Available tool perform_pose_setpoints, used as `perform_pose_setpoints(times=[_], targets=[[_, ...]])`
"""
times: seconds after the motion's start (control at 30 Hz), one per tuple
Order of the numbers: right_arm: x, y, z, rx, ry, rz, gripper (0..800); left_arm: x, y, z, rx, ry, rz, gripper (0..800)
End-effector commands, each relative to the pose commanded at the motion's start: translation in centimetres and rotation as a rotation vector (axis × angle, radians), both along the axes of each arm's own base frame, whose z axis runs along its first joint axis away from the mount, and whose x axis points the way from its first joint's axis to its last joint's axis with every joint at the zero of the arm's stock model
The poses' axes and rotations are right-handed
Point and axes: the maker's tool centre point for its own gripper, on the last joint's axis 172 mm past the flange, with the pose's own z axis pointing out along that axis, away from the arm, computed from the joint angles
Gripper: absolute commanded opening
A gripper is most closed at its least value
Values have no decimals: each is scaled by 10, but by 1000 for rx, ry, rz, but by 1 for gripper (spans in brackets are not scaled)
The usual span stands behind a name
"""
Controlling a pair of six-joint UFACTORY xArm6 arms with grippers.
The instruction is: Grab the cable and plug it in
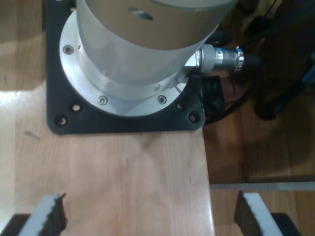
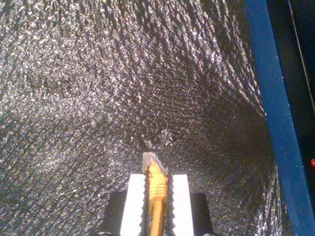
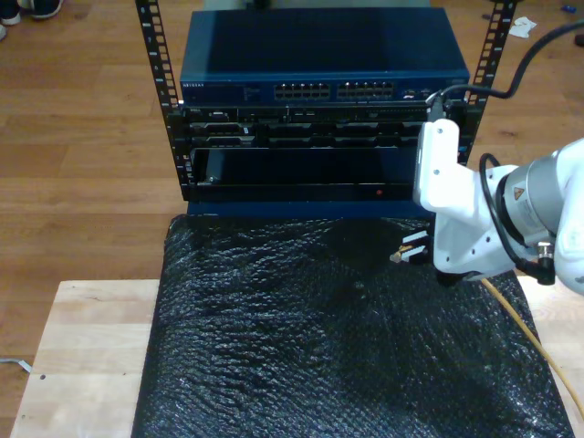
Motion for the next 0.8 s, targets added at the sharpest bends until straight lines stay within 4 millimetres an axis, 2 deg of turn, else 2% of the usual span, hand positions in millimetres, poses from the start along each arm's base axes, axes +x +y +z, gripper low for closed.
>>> perform_pose_setpoints(times=[0.17,0.33,0.53,0.8], targets=[[0,0,1,1,-3,0,0,1,3,-10,41,-17,1,798],[-2,0,-3,-1,6,0,0,-3,-11,-24,46,-22,3,798],[-6,-3,-12,-11,20,2,0,-2,-10,-25,51,-26,7,798],[-5,-7,-11,-13,18,-6,0,1,-9,-25,45,-48,-13,798]])
